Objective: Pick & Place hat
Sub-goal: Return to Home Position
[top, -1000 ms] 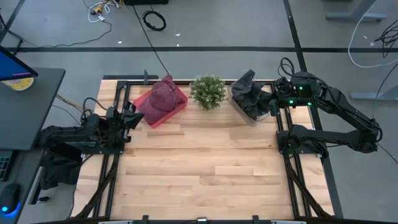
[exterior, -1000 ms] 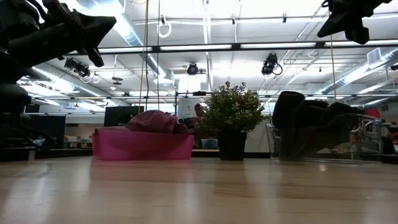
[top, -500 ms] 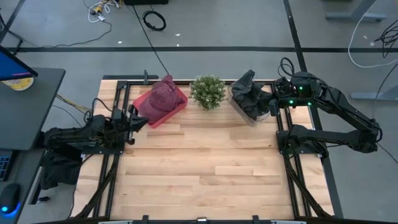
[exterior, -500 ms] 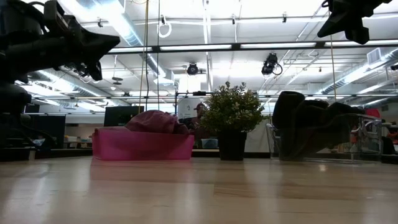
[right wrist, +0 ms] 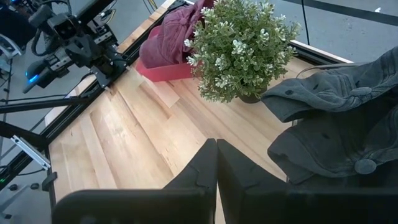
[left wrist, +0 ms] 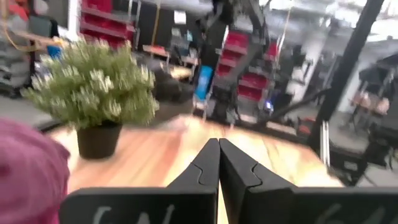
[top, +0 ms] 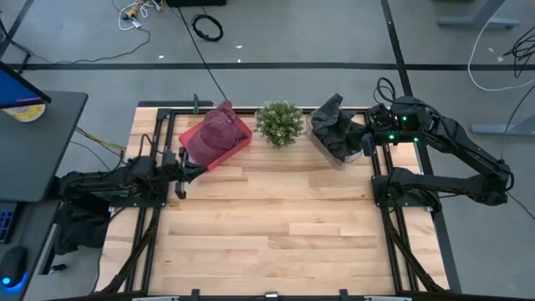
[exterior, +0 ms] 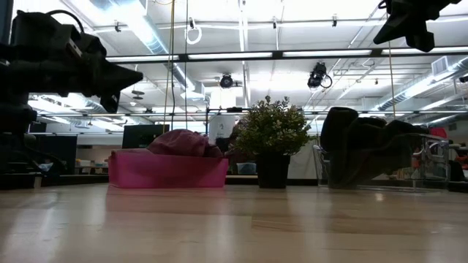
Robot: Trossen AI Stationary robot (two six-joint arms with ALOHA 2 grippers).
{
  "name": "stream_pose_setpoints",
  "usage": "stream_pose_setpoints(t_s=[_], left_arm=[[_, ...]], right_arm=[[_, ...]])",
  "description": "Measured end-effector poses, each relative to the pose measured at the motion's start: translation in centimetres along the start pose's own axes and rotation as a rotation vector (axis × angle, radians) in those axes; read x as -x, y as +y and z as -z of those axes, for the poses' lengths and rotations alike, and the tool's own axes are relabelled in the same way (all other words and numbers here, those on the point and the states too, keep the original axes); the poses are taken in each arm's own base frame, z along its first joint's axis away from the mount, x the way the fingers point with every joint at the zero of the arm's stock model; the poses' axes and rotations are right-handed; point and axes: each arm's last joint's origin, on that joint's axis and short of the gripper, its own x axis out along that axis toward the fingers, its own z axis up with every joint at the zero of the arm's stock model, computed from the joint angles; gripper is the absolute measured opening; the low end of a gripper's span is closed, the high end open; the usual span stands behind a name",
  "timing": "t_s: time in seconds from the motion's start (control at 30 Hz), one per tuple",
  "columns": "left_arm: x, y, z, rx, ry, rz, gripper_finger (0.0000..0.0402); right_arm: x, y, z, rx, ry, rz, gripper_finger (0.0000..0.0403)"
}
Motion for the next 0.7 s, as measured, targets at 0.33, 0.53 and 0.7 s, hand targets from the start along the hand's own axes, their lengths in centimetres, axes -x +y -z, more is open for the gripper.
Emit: stream_pose_setpoints(t_s=[0.33, 0.53, 0.7], left_arm=[[-0.01, -0.06, 0.77, -0.046, 0.101, 0.068, 0.0005], [0.00, -0.05, 0.79, -0.058, 0.103, 0.069, 0.0005], [0.00, -0.04, 0.80, -0.019, 0.105, 0.064, 0.0005]], right_arm=[[0.00, -0.03, 0.07, -0.001, 0.007, 0.003, 0.0013], [0.00, -0.06, 0.12, -0.002, 0.012, 0.005, 0.0013], [0.01, -0.05, 0.12, 0.009, 0.011, 0.005, 0.0013]])
